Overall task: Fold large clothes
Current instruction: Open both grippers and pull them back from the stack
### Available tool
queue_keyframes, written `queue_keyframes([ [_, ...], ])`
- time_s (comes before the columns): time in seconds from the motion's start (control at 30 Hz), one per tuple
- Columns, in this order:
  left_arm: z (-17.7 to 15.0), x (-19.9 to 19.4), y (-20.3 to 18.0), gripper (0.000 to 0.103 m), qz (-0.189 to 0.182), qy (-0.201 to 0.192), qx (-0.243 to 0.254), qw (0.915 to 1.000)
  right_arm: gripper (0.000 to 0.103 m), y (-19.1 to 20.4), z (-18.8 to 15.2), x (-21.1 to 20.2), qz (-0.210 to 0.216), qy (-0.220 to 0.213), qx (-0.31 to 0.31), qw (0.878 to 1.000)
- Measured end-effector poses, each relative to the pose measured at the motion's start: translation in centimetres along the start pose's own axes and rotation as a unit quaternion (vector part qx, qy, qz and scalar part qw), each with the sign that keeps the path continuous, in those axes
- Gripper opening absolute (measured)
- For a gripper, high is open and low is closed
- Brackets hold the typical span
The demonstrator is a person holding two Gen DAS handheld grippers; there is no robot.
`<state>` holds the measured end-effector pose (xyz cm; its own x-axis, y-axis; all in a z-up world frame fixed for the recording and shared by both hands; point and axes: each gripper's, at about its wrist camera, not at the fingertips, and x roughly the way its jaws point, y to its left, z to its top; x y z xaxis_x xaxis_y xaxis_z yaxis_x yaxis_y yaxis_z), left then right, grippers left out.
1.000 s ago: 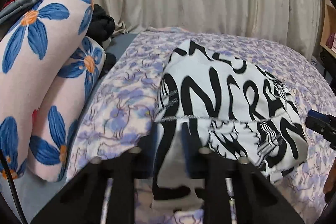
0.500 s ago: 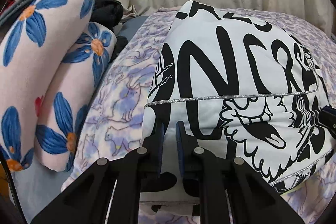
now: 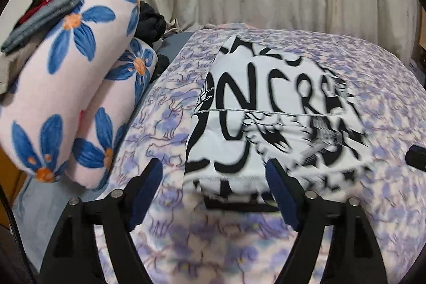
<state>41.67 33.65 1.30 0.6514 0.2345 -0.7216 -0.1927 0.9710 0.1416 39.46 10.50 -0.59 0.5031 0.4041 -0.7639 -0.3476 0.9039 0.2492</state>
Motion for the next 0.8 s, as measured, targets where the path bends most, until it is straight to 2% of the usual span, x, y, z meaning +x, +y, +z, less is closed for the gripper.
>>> queue_keyframes([
  [0.1, -0.7, -4.6, -0.7, 0.09, -0.011, -0.004, 0.0, 0.9999, 0.035, 0.1, -0.8, -4.4, 0.028, -0.001, 0.016, 0.999],
  [0.27, -2.1, -12.7, -2.1, 0.096, -0.047, -0.015, -0.006, 0.9987, 0.037, 0.9, -2.9, -11.8, 0.042, -0.014, 0.008, 0.999],
  [0.47, -4.4, -20.6, -4.6, 0.097, -0.089, -0.024, -0.011, 0.9957, 0.046, 0.8, -6.2, -19.7, 0.037, -0.022, -0.008, 0.999],
  [0.57, -5.7, -24.7, -6.3, 0.097, -0.114, -0.025, -0.007, 0.9931, 0.046, -0.1, -7.8, -23.1, 0.039, -0.019, -0.008, 0.999],
  [0.8, -9.5, -31.5, -10.3, 0.097, -0.14, -0.042, 0.025, 0.9889, 0.046, -2.5, -12.1, -28.6, -0.008, -0.033, -0.027, 0.999],
])
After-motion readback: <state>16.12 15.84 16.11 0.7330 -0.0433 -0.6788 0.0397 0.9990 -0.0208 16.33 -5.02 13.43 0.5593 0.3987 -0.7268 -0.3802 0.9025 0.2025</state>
